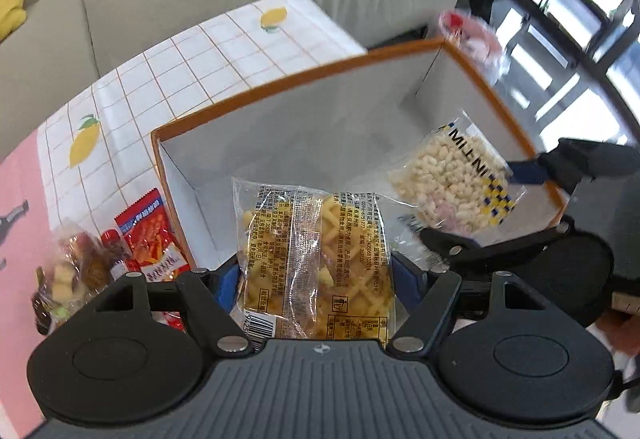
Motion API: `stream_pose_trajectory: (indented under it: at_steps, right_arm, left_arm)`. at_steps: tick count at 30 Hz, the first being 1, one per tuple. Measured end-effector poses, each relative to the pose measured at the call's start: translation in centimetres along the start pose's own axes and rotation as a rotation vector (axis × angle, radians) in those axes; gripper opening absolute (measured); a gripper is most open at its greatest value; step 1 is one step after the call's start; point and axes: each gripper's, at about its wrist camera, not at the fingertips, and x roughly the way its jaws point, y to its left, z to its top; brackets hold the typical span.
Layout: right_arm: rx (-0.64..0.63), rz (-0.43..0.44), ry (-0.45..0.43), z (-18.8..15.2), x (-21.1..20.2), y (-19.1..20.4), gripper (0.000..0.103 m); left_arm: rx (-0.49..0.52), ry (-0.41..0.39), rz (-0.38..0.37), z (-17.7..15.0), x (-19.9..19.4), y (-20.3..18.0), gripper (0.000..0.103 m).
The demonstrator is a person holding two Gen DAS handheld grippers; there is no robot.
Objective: Organize snacks
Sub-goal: 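Lift and carry both packs over the orange box with both tools, then open the left tool to drop the waffle pack while the right tool drops the corn bag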
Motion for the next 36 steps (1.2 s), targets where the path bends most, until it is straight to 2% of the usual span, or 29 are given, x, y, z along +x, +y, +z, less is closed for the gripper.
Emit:
stream_pose_trajectory:
  at_steps: [5,12,18,22,27,30,36]
  right_arm:
    - [0.007,0.029,0.072,-0.2,2.1,-0.4,0.076]
    - [0.02,0.04,0.121,-0.4,3.1,-0.6,0.076]
    - [0.083,0.048,0.139,-0.1,4.1,-1.8,0.076]
    - [0.095,0.041,0.146,-0.2,4.1,-1.8,0.077]
    - [0.113,0.026,0.147,0.4,4.4,-1.9,0.081]
    - [0.119,0.016,0.146,0.4,4.1,-1.9,0.087]
    - [0.131,0.019,0.13,0.8,2.6,-1.7,0.09]
  left_arm:
    - [0.001,0.067,0.011,0.3,1.9,0.1,0.085]
    - [0.025,0.099,0.018,0.5,3.1,0.1,0.088]
    - [0.039,0.086,0.018,0.4,3.5,0.1,0.093]
    - [0.04,0.075,0.016,0.3,3.3,0.2,0.103]
    - [0.037,0.046,0.017,0.3,2.6,0.4,0.103]
    - [0.021,0.031,0.011,0.4,2.0,0.5,0.103]
    - [0.013,-0.022,0.007,0.3,0.1,0.4,0.103]
